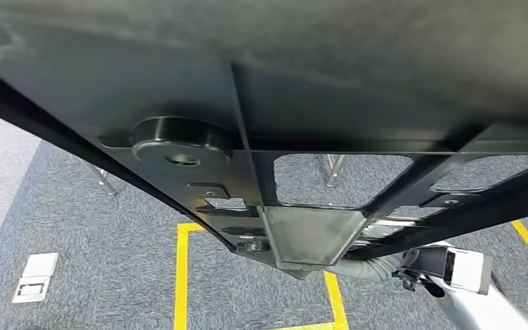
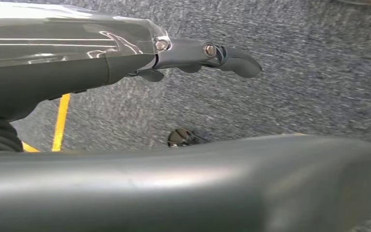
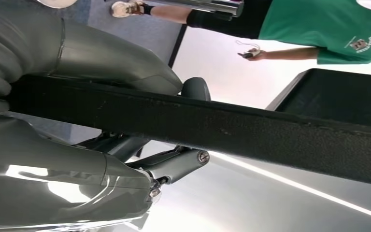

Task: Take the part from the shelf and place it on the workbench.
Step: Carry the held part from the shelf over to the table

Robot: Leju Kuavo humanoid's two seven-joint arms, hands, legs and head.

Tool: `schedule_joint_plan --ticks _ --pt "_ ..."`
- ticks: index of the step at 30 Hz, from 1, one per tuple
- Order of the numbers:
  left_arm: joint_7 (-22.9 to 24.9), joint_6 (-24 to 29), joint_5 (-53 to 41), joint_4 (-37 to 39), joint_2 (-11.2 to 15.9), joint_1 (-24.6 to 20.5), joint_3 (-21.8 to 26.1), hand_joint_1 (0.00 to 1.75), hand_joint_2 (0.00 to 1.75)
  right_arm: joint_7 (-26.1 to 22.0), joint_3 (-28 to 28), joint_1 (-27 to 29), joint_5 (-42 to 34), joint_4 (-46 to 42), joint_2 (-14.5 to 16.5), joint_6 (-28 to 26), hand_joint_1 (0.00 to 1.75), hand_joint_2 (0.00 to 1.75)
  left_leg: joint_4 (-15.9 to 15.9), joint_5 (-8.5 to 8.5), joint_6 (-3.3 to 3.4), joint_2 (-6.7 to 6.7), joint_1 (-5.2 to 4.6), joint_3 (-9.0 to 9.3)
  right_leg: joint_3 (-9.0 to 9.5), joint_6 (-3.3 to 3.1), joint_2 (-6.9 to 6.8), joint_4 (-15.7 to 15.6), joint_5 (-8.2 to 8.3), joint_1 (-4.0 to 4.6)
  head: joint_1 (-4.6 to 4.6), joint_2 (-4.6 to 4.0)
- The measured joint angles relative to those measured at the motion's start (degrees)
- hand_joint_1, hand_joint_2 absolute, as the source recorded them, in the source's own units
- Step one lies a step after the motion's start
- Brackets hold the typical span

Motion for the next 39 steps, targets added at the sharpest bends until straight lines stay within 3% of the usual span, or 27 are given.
schedule_joint_plan --ticks 2,4,7,8,11,12,13,15,16,17,21,23,25,27,28,29,32,33,36,39 --pt "0.0 -0.1 0.0 0.0 0.0 -0.1 0.0 0.0 0.0 0.1 0.0 -0.1 0.0 0.0 0.0 0.1 1.75 1.75 0.1 -0.57 -0.56 -0.06 -0.14 0.43 2.23 -0.56 -0.02 -5.4 1.99 0.32 -0.02 0.0" --pt "-0.1 -0.2 -0.1 0.0 0.0 -0.2 0.1 0.0 0.0 0.3 0.0 -0.2 0.0 0.1 0.0 0.1 1.75 1.75 0.0 -0.78 -1.11 -0.04 -0.2 0.45 2.65 -1.0 0.08 -6.6 1.52 0.54 -0.04 0.0" --pt "-0.1 -0.3 -0.2 0.0 0.0 -0.3 0.1 0.0 0.0 0.5 0.1 -0.4 0.0 0.1 0.2 0.1 1.75 1.75 1.3 -1.86 -1.99 0.06 -0.01 0.14 3.25 -1.8 0.05 -7.2 1.26 0.14 -0.07 0.0" --pt "-0.1 -0.3 -0.2 0.0 0.0 -0.4 0.1 0.0 0.0 0.6 0.1 -0.4 -0.1 0.1 0.3 0.1 1.75 1.75 3.6 -2.98 -2.33 0.06 0.08 -0.91 3.55 -2.08 -0.05 -7.3 1.14 -0.01 -0.08 0.0" --pt "-0.2 -0.3 -0.4 0.0 0.0 -0.3 0.2 0.0 0.0 0.8 0.3 -0.5 0.0 0.1 0.4 0.1 1.75 1.75 14.2 -6.52 -3.07 0.07 0.35 -7.05 4.23 -2.45 -0.18 -7.3 0.47 -0.02 -0.1 0.0" --pt "-0.2 -0.3 -0.5 0.0 0.0 -0.2 0.2 0.0 0.0 0.9 0.4 -0.5 0.0 0.1 0.5 0.1 1.75 1.75 15.8 -6.22 -3.17 0.08 0.43 -8.4 4.55 -2.42 -0.15 -7.3 0.18 -0.03 -0.1 0.0" --pt "-0.2 -0.3 -0.6 0.0 0.0 -0.2 0.3 0.0 0.0 0.9 0.5 -0.5 0.0 0.2 0.5 0.0 1.75 1.75 15.1 -4.69 -3.19 0.08 0.49 -8.62 5.01 -2.33 -0.1 -7.3 -0.15 -0.04 -0.1 0.0" --pt "-0.2 -0.3 -0.7 0.0 0.0 -0.1 0.4 0.0 0.0 1.0 0.6 -0.5 0.1 0.2 0.5 -0.1 1.75 1.75 8.8 0.23 -2.97 0.07 0.56 -6.51 6.22 -2.01 -0.04 -7.3 -1.0 -0.09 -0.1 0.0" --pt "-0.2 -0.3 -0.8 0.0 0.0 -0.2 0.6 0.0 0.0 1.0 0.6 -0.6 0.3 0.2 0.5 -0.2 1.75 1.75 5.6 2.02 -2.71 0.06 0.45 -5.27 6.67 -1.74 0.0 -7.3 -1.42 -0.04 -0.11 0.0" --pt "-0.2 -0.3 -0.9 0.0 0.0 -0.2 0.7 0.0 0.0 1.0 0.7 -0.7 0.5 0.2 0.5 -0.2 1.75 1.75 3.2 2.7 -2.33 0.05 0.32 -4.3 6.85 -1.44 0.05 -7.3 -1.69 0.0 -0.11 0.0" --pt "-0.3 -0.4 -1.1 0.0 0.0 -0.2 1.0 0.0 0.0 1.1 1.1 -1.0 1.3 0.3 0.5 -0.5 1.75 1.75 1.1 1.61 -0.98 0.0 0.08 -3.37 6.9 -0.15 0.1 -7.6 -2.23 0.02 -0.09 0.0" --pt "-0.4 -0.4 -1.2 0.0 0.0 -0.2 1.1 0.0 0.0 1.1 1.4 -1.3 1.5 0.3 0.5 -0.7 1.75 1.75 0.5 1.42 -0.32 -0.06 0.31 -2.61 5.76 0.25 0.04 -4.7 -3.8 0.0 -0.08 0.0" --pt "-0.4 -0.4 -1.2 0.0 0.0 -0.2 1.3 0.0 0.0 1.1 1.6 -1.4 1.8 0.4 0.5 -0.8 1.75 1.75 0.3 0.99 0.22 -0.22 0.32 -2.0 1.79 0.33 0.03 2.3 -6.48 0.0 -0.08 0.0" --pt "-0.4 -0.4 -1.2 0.0 0.0 -0.3 1.4 0.0 0.0 1.1 1.8 -1.4 2.1 0.6 0.5 -0.9 1.75 1.75 0.3 0.55 0.38 -0.59 0.23 -1.55 -2.13 0.41 0.03 8.2 -7.81 -0.01 -0.09 0.0" --pt "-0.4 -0.4 -1.2 0.0 0.0 -0.3 1.4 0.0 0.0 1.1 1.9 -1.3 2.1 0.6 0.5 -1.0 1.75 1.75 0.3 0.34 0.35 -0.85 0.2 -1.28 -3.14 0.43 0.04 9.2 -7.29 0.0 -0.09 0.0" --pt "-0.4 -0.4 -1.2 0.0 0.0 -0.2 1.4 0.0 0.0 1.1 1.9 -1.3 2.1 0.7 0.5 -1.0 1.75 1.75 0.3 0.09 0.28 -1.21 0.19 -0.91 -3.17 0.42 0.07 8.2 -5.76 0.0 -0.09 0.0" --pt "-0.4 -0.4 -1.3 0.0 0.0 -0.3 1.4 0.0 0.0 1.0 2.0 -1.2 2.2 0.7 0.4 -1.3 1.75 1.75 0.4 -0.99 -0.22 -2.45 0.12 0.62 -0.07 0.03 1.08 -1.3 1.14 0.07 -0.1 0.0" --pt "-0.4 -0.4 -1.4 0.0 0.0 -0.4 1.4 0.0 0.0 0.9 2.0 -1.2 2.0 0.7 0.4 -1.4 1.75 1.75 0.4 -1.29 -0.46 -2.82 0.12 0.87 1.02 -0.19 1.58 -4.0 2.12 0.13 -0.08 0.0" --pt "-0.4 -0.4 -1.7 0.0 -0.1 -0.3 1.5 0.0 0.0 0.8 2.0 -1.2 1.5 0.7 0.4 -1.5 1.75 1.75 0.1 -1.73 -1.27 -3.44 0.29 0.96 2.18 -0.88 2.12 -6.3 1.38 0.27 -0.05 0.0" --pt "-0.4 -0.4 -1.8 0.0 -0.2 -0.3 1.5 0.0 0.0 0.8 2.0 -1.2 1.0 0.7 0.4 -1.6 1.75 1.75 2.3 -3.16 -2.18 -2.06 0.23 0.25 3.14 -1.82 1.62 -6.9 1.01 -0.17 -0.13 0.0"
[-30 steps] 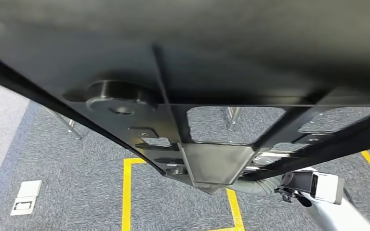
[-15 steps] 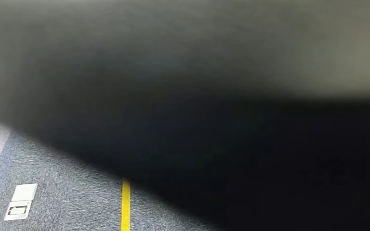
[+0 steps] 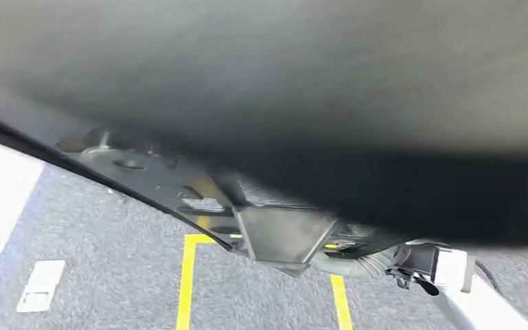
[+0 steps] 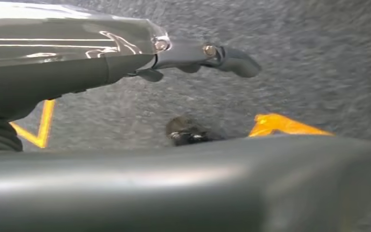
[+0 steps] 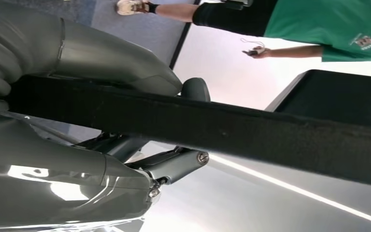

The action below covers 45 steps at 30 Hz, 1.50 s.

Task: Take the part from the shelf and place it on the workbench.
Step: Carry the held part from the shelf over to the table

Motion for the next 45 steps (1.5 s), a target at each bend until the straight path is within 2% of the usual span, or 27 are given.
schedule_joint_plan --ticks 3,4,5,6,8,9,10,13,15,16,18,19,20,21,23,24,25,27,30,32,34,35,36,38,40,42,45 --pt "-0.1 0.0 -0.1 0.0 0.0 -0.3 0.1 0.0 0.0 0.0 0.0 0.1 -0.3 0.0 0.0 0.0 1.75 1.75 10.3 -3.45 -0.7 1.34 0.14 -6.04 1.12 -0.53 -0.72 -0.1 -0.92 -0.06 -0.07 0.0" --pt "-0.1 0.0 -0.1 0.0 0.0 -0.2 0.2 0.0 0.0 0.0 0.0 0.2 -0.3 0.0 0.0 0.1 1.75 1.75 12.9 -3.59 -0.81 1.43 0.19 -7.95 1.56 -0.51 -0.85 -0.1 -1.32 -0.06 -0.07 0.0" --pt "-0.2 0.0 -0.2 0.0 0.0 -0.1 0.2 0.0 0.0 0.0 0.0 0.3 -0.4 0.0 0.0 0.1 1.75 1.75 13.5 -2.6 -0.84 1.49 0.22 -8.94 2.1 -0.45 -0.92 -0.1 -1.75 -0.06 -0.08 0.0" --pt "-0.2 -0.1 -0.2 0.0 0.0 0.0 0.2 0.0 0.0 0.0 -0.1 0.3 -0.4 0.0 0.0 0.1 1.75 1.75 11.8 -0.45 -0.77 1.53 0.24 -8.82 2.78 -0.37 -0.97 -0.1 -2.23 -0.06 -0.08 0.0" --pt "-0.3 -0.1 -0.3 0.0 0.0 0.1 0.3 0.0 0.0 -0.1 -0.1 0.3 -0.6 0.0 0.0 0.0 1.75 1.75 5.2 4.55 -0.3 1.59 0.1 -6.72 4.22 -0.06 -1.08 -0.2 -3.26 -0.01 -0.08 0.0" --pt "-0.3 -0.1 -0.3 0.0 0.0 0.1 0.5 0.0 0.0 -0.1 -0.2 0.3 -0.7 0.0 0.0 -0.1 1.75 1.75 2.4 5.93 0.07 1.61 -0.06 -5.65 4.69 0.21 -1.08 -0.2 -3.67 0.04 -0.09 0.0" --pt "-0.4 -0.1 -0.3 0.0 0.0 0.0 0.6 0.0 0.0 -0.2 -0.2 0.3 -0.9 -0.1 0.1 -0.1 1.75 1.75 0.8 6.2 0.48 1.62 -0.25 -4.97 4.87 0.5 -1.08 -0.3 -3.96 0.08 -0.09 0.0" --pt "-0.5 -0.1 -0.3 0.0 0.0 0.0 1.0 0.0 0.0 -0.3 -0.7 0.3 -1.3 -0.4 0.1 -0.3 1.75 1.75 -0.6 4.79 1.45 1.66 -0.37 -4.29 4.88 1.47 -1.15 -0.6 -4.46 0.03 -0.11 0.0" --pt "-0.5 -0.1 -0.2 0.0 0.0 0.0 1.1 0.0 0.0 -0.4 -1.1 0.3 -1.5 -0.7 0.1 -0.2 1.75 1.75 -1.4 4.48 1.99 1.73 -0.07 -3.36 4.52 1.91 -1.33 1.0 -5.48 0.03 -0.12 0.0" --pt "-0.5 -0.1 -0.2 0.0 -0.1 0.0 1.2 0.0 0.0 -0.5 -1.3 0.4 -1.5 -0.8 0.1 -0.2 1.75 1.75 -1.8 4.31 2.26 1.78 0.07 -2.81 3.4 2.03 -1.39 3.4 -6.52 0.02 -0.12 0.0" --pt "-0.5 0.0 -0.2 0.0 -0.1 0.0 1.3 0.0 0.0 -0.5 -1.6 0.7 -1.5 -0.9 0.1 0.0 1.75 1.75 -1.9 3.76 2.63 1.83 0.06 -2.07 -0.91 2.14 -1.41 10.6 -8.75 0.06 -0.13 0.0" --pt "-0.5 0.0 -0.1 0.0 -0.2 0.0 1.3 0.0 0.0 -0.5 -1.6 0.9 -1.5 -0.9 0.1 0.1 1.75 1.75 -1.9 3.41 2.66 1.83 0.05 -1.69 -3.07 2.22 -1.41 13.4 -9.04 0.05 -0.13 0.0" --pt "-0.5 0.0 -0.1 0.0 -0.2 0.0 1.4 0.0 0.0 -0.5 -1.7 1.1 -1.5 -1.0 0.1 0.1 1.75 1.75 -1.9 3.0 2.59 1.82 0.05 -1.2 -4.46 2.29 -1.42 14.5 -8.23 0.04 -0.13 0.0" --pt "-0.5 0.0 -0.1 0.0 -0.3 0.1 1.5 0.0 0.0 -0.6 -1.7 1.3 -1.5 -1.1 0.1 0.2 1.75 1.75 -1.9 2.52 2.44 1.81 0.07 -0.55 -4.79 2.35 -1.43 13.4 -6.22 0.05 -0.13 0.0" --pt "-0.4 0.1 -0.1 0.0 -0.4 0.2 1.6 0.0 0.0 -0.6 -1.8 1.4 -1.6 -1.3 0.1 0.3 1.75 1.75 -1.9 1.52 2.03 1.79 0.11 0.86 -3.19 2.27 -1.48 7.3 -1.16 0.06 -0.14 0.0" --pt "-0.3 0.1 -0.1 0.0 -0.5 0.2 1.7 0.0 0.0 -0.6 -1.9 1.5 -1.6 -1.3 0.1 0.3 1.75 1.75 -1.9 1.08 1.75 1.77 0.05 1.33 -2.21 2.16 -1.48 4.5 0.39 0.17 -0.16 0.0" --pt "-0.3 0.2 -0.1 0.0 -0.5 0.1 1.7 0.0 0.0 -0.6 -1.9 1.6 -1.6 -1.4 0.1 0.4 1.75 1.75 -1.9 0.77 1.48 1.77 0.01 1.51 -1.52 1.87 -1.48 2.7 0.75 0.29 -0.2 0.0" --pt "-0.2 0.3 -0.2 0.0 -0.6 0.0 1.7 0.0 0.0 -0.7 -2.1 1.8 -1.8 -1.7 0.1 0.6 1.75 1.75 -2.0 0.48 0.98 1.81 -0.06 1.54 -1.01 1.24 -1.38 1.5 -0.07 0.57 -0.37 0.0" --pt "-0.1 0.5 -0.3 0.0 -0.7 -0.1 1.8 0.0 0.0 -0.9 -2.3 2.2 -2.1 -2.3 0.0 0.9 1.75 1.75 -1.1 -0.46 0.21 1.91 0.03 1.49 -0.16 0.17 -1.47 0.8 -0.74 0.22 -0.87 0.0" --pt "-0.1 0.5 -0.4 0.0 -0.8 -0.1 1.8 0.0 0.0 -0.9 -2.5 2.4 -2.2 -2.6 0.1 1.0 1.75 1.75 4.3 -2.57 -0.27 1.92 0.1 -1.39 0.6 -0.39 -1.75 0.6 -1.25 0.04 -1.63 0.0" --pt "-0.1 0.5 -0.4 0.0 -0.8 0.1 2.0 0.0 0.0 -0.9 -2.6 2.7 -2.3 -2.7 0.1 1.2 1.75 1.75 11.6 -4.34 -0.54 1.92 0.16 -6.12 1.3 -0.6 -1.85 0.6 -1.94 0.05 -2.19 0.0" --pt "-0.1 0.5 -0.4 0.0 -0.8 0.2 2.1 0.0 0.0 -0.9 -2.7 3.0 -2.3 -2.8 0.0 1.3 1.75 1.75 13.4 -4.0 -0.55 1.92 0.16 -7.75 1.77 -0.61 -1.82 0.6 -2.33 0.06 -2.31 0.0" --pt "-0.1 0.5 -0.4 0.0 -0.9 0.4 2.2 0.0 0.0 -1.0 -2.8 3.2 -2.3 -3.0 0.0 1.3 1.75 1.75 13.1 -2.46 -0.45 1.92 0.15 -8.39 2.39 -0.57 -1.77 0.6 -2.76 0.07 -2.4 0.0" --pt "-0.1 0.5 -0.4 0.0 -0.9 0.5 2.3 0.0 0.0 -1.1 -3.1 3.4 -2.6 -3.3 0.0 1.4 1.75 1.75 7.6 2.71 0.08 1.91 0.03 -7.19 3.81 -0.4 -1.71 0.5 -3.76 0.06 -2.49 0.0" --pt "0.0 0.5 -0.5 0.0 -0.9 0.5 2.4 0.0 0.0 -1.4 -3.4 3.4 -2.9 -3.6 0.0 1.7 1.75 1.75 2.7 5.74 0.89 1.91 -0.41 -5.65 4.65 0.07 -1.6 0.4 -4.52 0.11 -2.5 0.0" --pt "0.0 0.4 -0.5 0.0 -1.0 0.5 2.5 0.0 0.0 -1.7 -3.6 3.5 -3.0 -4.0 0.0 1.9 1.75 1.75 1.1 5.03 1.57 1.94 -0.8 -5.13 4.59 0.72 -1.5 0.1 -4.81 0.1 -2.5 0.0" --pt "-0.1 0.2 -0.6 0.0 -1.1 0.4 2.6 0.0 0.0 -2.0 -4.1 3.6 -2.9 -4.5 0.0 2.3 1.75 1.75 -0.9 3.89 2.15 1.95 -0.43 -3.89 4.6 1.64 -1.64 0.4 -5.53 0.12 -2.45 -0.01"
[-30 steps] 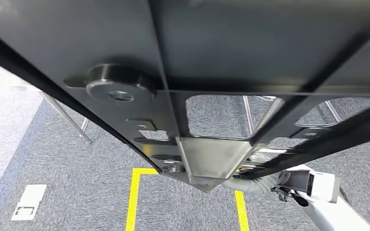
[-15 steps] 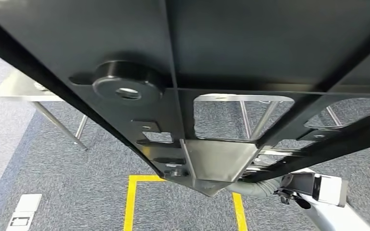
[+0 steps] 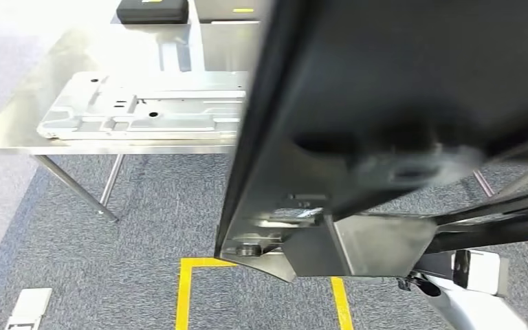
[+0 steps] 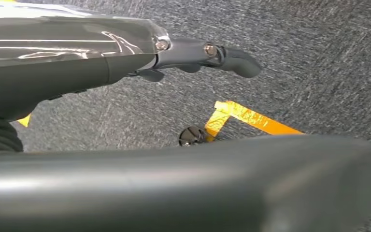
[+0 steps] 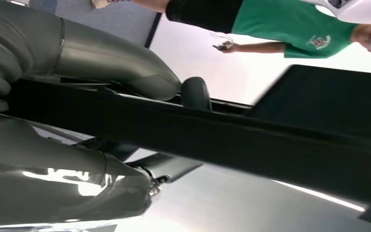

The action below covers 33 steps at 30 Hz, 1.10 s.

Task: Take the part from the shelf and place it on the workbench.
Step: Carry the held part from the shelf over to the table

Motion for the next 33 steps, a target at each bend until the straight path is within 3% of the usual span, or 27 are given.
schedule_joint_plan --ticks 2,4,5,6,9,10,14,16,17,19,20,21,22,24,25,26,28,30,32,33 --pt "-0.1 -0.2 -0.2 0.0 -0.2 0.0 0.0 0.0 0.0 -0.1 -0.3 0.0 0.3 -0.2 0.0 0.3 1.75 1.75 -0.8 -0.27 0.39 0.03 0.31 1.22 -2.16 0.22 -0.01 4.5 -1.89 0.01 0.01 0.01" --pt "-0.1 -0.2 -0.4 0.0 -0.3 -0.2 0.0 0.0 0.0 -0.2 -0.5 0.3 0.6 -0.2 -0.1 0.4 1.75 1.75 -0.9 -0.97 0.6 0.02 0.36 2.17 -6.88 0.38 -0.01 11.8 -3.83 0.01 0.01 0.01" --pt "-0.1 -0.3 -0.5 0.0 -0.3 -0.2 0.1 0.0 0.0 -0.2 -0.5 0.4 0.8 -0.2 -0.1 0.4 1.75 1.75 -0.9 -1.42 0.55 0.01 0.36 2.7 -8.82 0.48 -0.01 14.0 -3.65 0.0 0.01 0.01" --pt "-0.2 -0.3 -0.6 0.0 -0.4 -0.2 0.1 0.0 0.0 -0.1 -0.5 0.6 1.0 -0.2 -0.1 0.4 1.75 1.75 -0.9 -1.91 0.45 0.0 0.37 3.35 -9.9 0.56 -0.02 14.4 -2.33 0.0 0.01 0.01" --pt "-0.2 -0.3 -0.6 0.0 -0.6 -0.3 0.1 0.0 0.0 0.0 -0.5 0.7 1.6 -0.2 -0.1 0.4 1.75 1.75 -0.9 -3.52 -0.07 -0.05 0.38 5.51 -8.31 0.52 -0.03 6.4 5.13 0.1 0.01 0.01" --pt "-0.1 -0.3 -0.7 0.0 -0.7 -0.4 0.1 0.0 0.0 0.0 -0.4 0.7 1.9 -0.2 -0.1 0.4 1.75 1.75 -0.8 -3.94 -0.36 -0.08 0.35 5.8 -7.51 0.38 -0.03 3.8 6.3 0.21 0.03 0.01" --pt "0.4 -0.3 -1.1 0.0 -1.1 -0.9 0.1 0.0 0.0 0.4 -0.3 0.7 2.4 -0.2 -0.1 0.3 1.75 1.75 -1.1 -4.55 -1.41 -0.02 0.31 5.8 -6.64 -0.78 0.15 1.3 5.25 0.4 0.12 0.01" --pt "0.6 -0.3 -1.2 0.0 -1.3 -1.1 0.1 0.0 0.0 0.5 -0.2 0.7 2.5 -0.3 -0.1 0.2 1.75 1.75 0.8 -5.6 -1.95 0.02 0.35 5.27 -5.73 -1.48 -0.01 0.9 4.83 0.11 0.08 0.01" --pt "0.6 -0.2 -1.3 0.0 -1.4 -1.1 0.1 0.0 0.0 0.5 -0.2 0.7 2.6 -0.3 0.0 0.2 1.75 1.75 3.3 -6.59 -2.2 0.02 0.41 3.97 -5.2 -1.79 -0.15 0.7 4.55 -0.01 0.06 0.01" --pt "0.9 -0.2 -1.3 0.0 -1.4 -1.1 0.1 0.0 0.0 0.7 -0.1 0.8 2.7 -0.2 0.0 0.1 1.75 1.75 10.6 -8.68 -2.55 0.02 0.51 -0.53 -4.43 -2.11 -0.29 0.7 3.87 0.01 0.03 0.01" --pt "1.0 -0.1 -1.3 0.0 -1.5 -0.9 0.1 0.0 0.0 0.8 0.0 0.9 2.8 -0.2 0.0 0.0 1.75 1.75 13.4 -8.91 -2.62 0.02 0.52 -2.62 -4.0 -2.14 -0.28 0.7 3.52 0.03 0.03 0.01" --pt "1.1 -0.1 -1.3 0.0 -1.6 -0.8 0.1 0.0 0.0 0.8 0.1 1.1 2.9 -0.2 0.0 -0.1 1.75 1.75 14.4 -8.06 -2.59 0.02 0.51 -3.95 -3.48 -2.14 -0.23 0.7 3.13 0.05 0.03 0.01" --pt "1.1 -0.1 -1.3 0.0 -1.7 -0.7 0.1 0.0 0.0 0.9 0.3 1.2 3.0 -0.2 0.0 -0.2 1.75 1.75 13.2 -6.03 -2.43 0.02 0.48 -4.26 -2.84 -2.1 -0.17 0.7 2.7 0.07 0.03 0.01" --pt "1.1 0.0 -1.3 0.0 -1.8 -0.7 0.1 0.0 0.0 0.9 0.5 1.4 3.2 -0.2 0.0 -0.4 1.75 1.75 7.1 -0.82 -1.74 0.02 0.28 -2.76 -1.46 -1.93 -0.11 0.6 1.8 0.1 0.04 0.01" --pt "1.1 0.0 -1.3 0.0 -1.8 -0.7 0.1 0.0 0.0 0.9 0.6 1.4 3.3 -0.2 0.0 -0.4 1.75 1.75 4.4 0.85 -1.33 0.02 0.06 -1.85 -0.98 -1.7 -0.06 0.5 1.41 0.13 0.04 0.01" --pt "1.2 0.2 -1.3 0.0 -1.9 -0.7 0.1 0.0 0.0 0.9 0.6 1.5 3.3 -0.2 0.0 -0.5 1.75 1.75 2.7 1.41 -0.95 0.02 -0.19 -1.2 -0.77 -1.42 -0.01 0.5 1.14 0.11 0.04 0.01" --pt "1.5 0.4 -1.3 0.0 -2.0 -0.8 0.1 0.0 0.0 0.9 0.8 1.7 3.5 -0.4 0.0 -0.7 1.75 1.75 1.5 0.67 -0.42 0.02 -0.58 -0.69 -0.79 -0.7 0.03 0.1 0.9 0.03 0.03 0.01" --pt "2.0 0.7 -1.4 0.0 -2.3 -0.8 0.1 0.0 0.0 0.8 1.0 2.0 3.7 -0.7 0.0 -1.0 1.75 1.75 0.1 0.27 -0.09 0.05 -0.28 0.25 -0.28 -0.08 -0.06 -0.2 0.57 0.03 0.04 0.01" --pt "2.4 1.1 -1.6 0.0 -2.6 -0.7 0.2 0.0 0.0 0.8 1.1 2.1 3.8 -1.0 0.0 -1.4 1.75 1.75 -1.2 0.23 0.24 0.09 0.17 1.7 -1.24 0.29 -0.06 2.6 -0.88 0.1 0.07 0.0" --pt "2.6 1.3 -1.8 0.0 -2.7 -0.8 0.2 0.0 0.0 0.9 1.2 2.3 3.8 -1.0 0.0 -1.6 1.75 1.75 -1.4 0.04 0.4 0.1 0.22 2.22 -3.01 0.41 -0.04 5.8 -2.01 0.09 0.08 0.0"
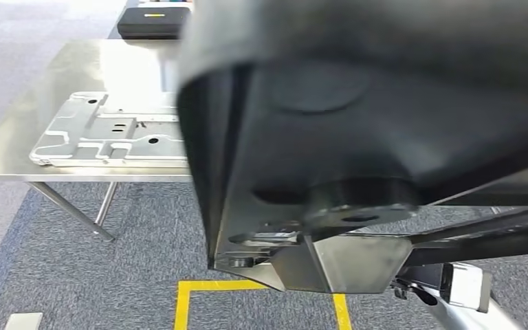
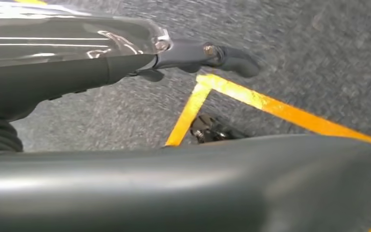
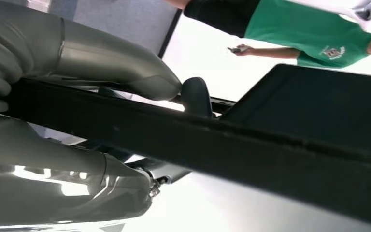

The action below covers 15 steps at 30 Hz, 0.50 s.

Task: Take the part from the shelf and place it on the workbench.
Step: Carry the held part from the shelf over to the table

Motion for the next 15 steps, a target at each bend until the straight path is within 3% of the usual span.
schedule_joint_plan --ticks 2,3,4,6,7,8,12,14,15 --pt "0.4 0.2 -0.3 0.0 -0.2 -0.1 0.0 0.0 0.0 0.1 0.2 0.5 0.1 0.0 0.0 -0.3 1.75 1.75 -0.1 -0.6 0.18 0.01 0.06 0.71 -4.72 0.25 0.0 6.8 -1.67 -0.04 0.01 0.0" --pt "0.4 0.3 -0.4 0.0 -0.4 0.0 0.0 0.0 0.0 0.1 0.3 0.8 0.2 0.0 0.0 -0.4 1.75 1.75 -0.1 -1.0 0.13 0.0 0.07 1.15 -6.3 0.38 0.0 8.3 -1.16 -0.05 0.02 0.0" --pt "0.5 0.4 -0.5 0.0 -0.4 0.1 0.0 0.0 0.0 0.1 0.5 0.9 0.3 0.1 0.0 -0.5 1.75 1.75 -0.1 -1.45 0.0 -0.01 0.09 1.73 -6.84 0.49 -0.01 7.7 0.54 -0.05 0.02 0.0" --pt "0.5 0.4 -0.6 0.0 -0.5 0.2 0.0 0.0 0.0 0.1 0.7 1.1 0.4 0.1 0.0 -0.6 1.75 1.75 -0.1 -2.47 -0.41 -0.05 0.18 3.12 -5.14 0.49 -0.03 1.6 5.71 -0.03 0.02 0.0" --pt "0.4 0.5 -0.5 0.0 -0.5 0.2 0.1 0.0 0.0 0.1 0.9 1.0 0.4 0.2 0.0 -0.6 1.75 1.75 0.0 -2.96 -0.71 -0.08 0.13 3.64 -3.97 0.39 -0.03 -1.6 7.49 0.07 0.03 0.0" --pt "0.3 0.5 -0.3 0.0 -0.5 0.2 0.2 0.0 0.0 0.1 1.0 0.8 0.5 0.4 0.1 -0.6 1.75 1.75 0.0 -3.3 -1.01 -0.1 0.08 3.93 -3.12 0.09 -0.03 -3.8 8.25 0.17 0.04 0.0" --pt "-0.4 0.1 0.3 0.0 -0.5 -0.2 0.9 0.0 0.0 0.1 1.4 -0.4 0.4 0.9 0.9 -0.5 1.75 1.75 -0.4 -4.05 -2.06 -0.04 -0.03 4.4 -2.33 -1.33 0.12 -5.4 7.39 0.21 0.07 0.0" --pt "-0.5 -0.1 0.3 0.0 -0.5 -0.4 1.1 0.0 0.0 0.0 1.6 -1.2 0.1 1.0 1.3 -0.4 1.75 1.75 2.4 -5.53 -2.62 -0.03 0.03 3.32 -1.63 -2.03 -0.04 -5.7 7.01 -0.11 0.0 0.01" --pt "-0.5 0.0 0.2 0.0 -0.5 -0.3 1.2 0.0 0.0 -0.1 1.6 -1.6 -0.1 1.0 1.5 -0.2 1.75 1.75 5.5 -6.81 -2.86 -0.02 0.11 1.61 -1.31 -2.28 -0.15 -5.7 6.76 -0.16 -0.05 0.01"
